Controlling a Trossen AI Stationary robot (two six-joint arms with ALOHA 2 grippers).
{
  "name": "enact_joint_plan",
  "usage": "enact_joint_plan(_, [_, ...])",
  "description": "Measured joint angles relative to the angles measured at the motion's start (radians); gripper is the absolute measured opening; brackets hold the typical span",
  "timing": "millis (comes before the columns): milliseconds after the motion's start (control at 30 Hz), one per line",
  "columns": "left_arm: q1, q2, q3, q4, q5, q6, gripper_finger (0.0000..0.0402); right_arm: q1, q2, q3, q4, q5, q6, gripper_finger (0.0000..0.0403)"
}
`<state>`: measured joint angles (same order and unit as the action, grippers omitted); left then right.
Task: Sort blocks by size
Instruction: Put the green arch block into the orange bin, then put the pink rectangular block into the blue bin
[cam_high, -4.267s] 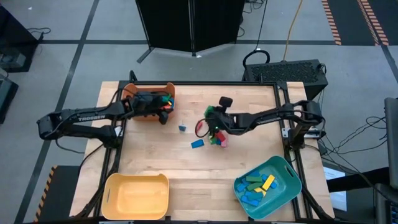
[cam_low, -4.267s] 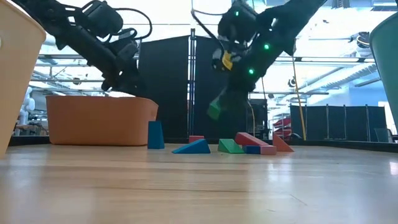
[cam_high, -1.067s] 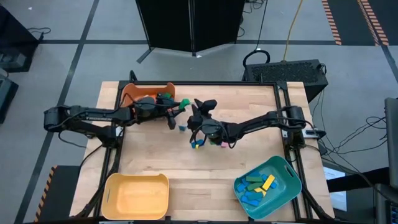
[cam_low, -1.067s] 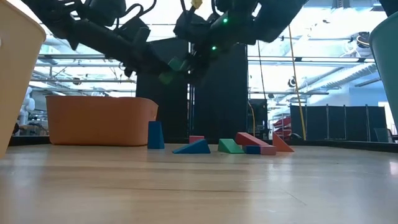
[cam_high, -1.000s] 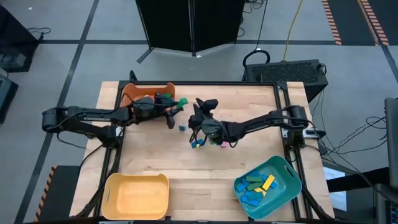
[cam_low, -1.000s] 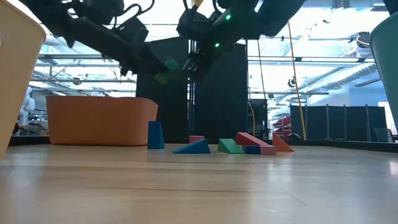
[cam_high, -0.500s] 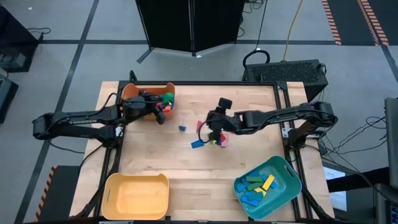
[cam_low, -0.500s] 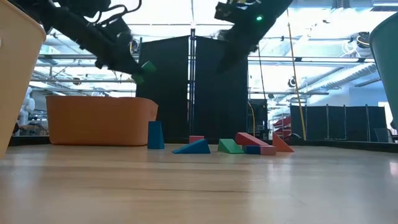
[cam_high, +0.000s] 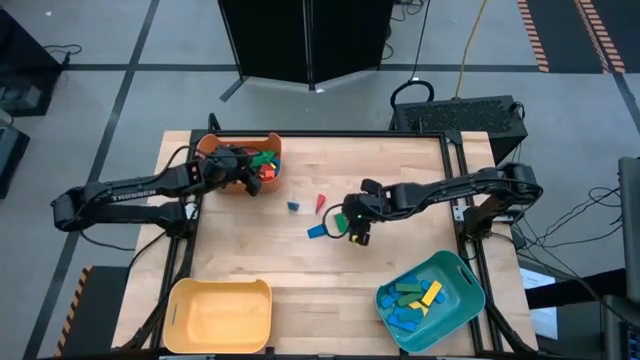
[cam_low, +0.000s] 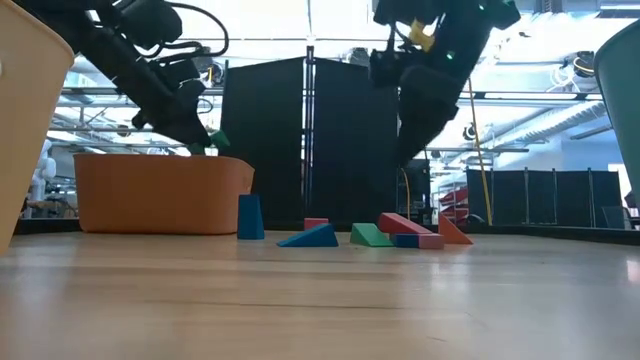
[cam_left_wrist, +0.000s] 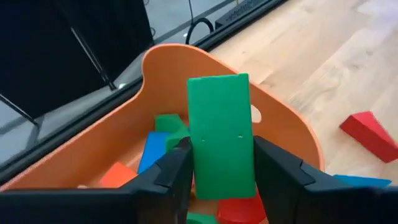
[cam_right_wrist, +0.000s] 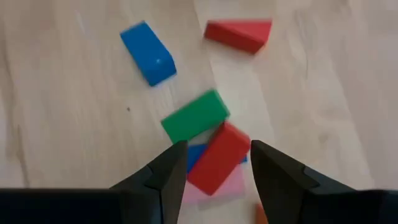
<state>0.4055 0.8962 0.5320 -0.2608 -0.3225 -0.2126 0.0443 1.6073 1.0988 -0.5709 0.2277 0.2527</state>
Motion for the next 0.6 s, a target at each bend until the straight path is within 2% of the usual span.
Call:
enact_joint_plan(300, [0.03,0.0,0.0,-0.047,0.008,-0.021,0.0226,0.004,0.0,-0.056,-0.001,-0.121,0.138,0.0164])
enact_joint_plan(600, [0.041,0.0,0.0,-0.038,0.007,-0.021,0.0239,0.003,0.005,-0.103,-0.016,-0.153,0.177,0.0164])
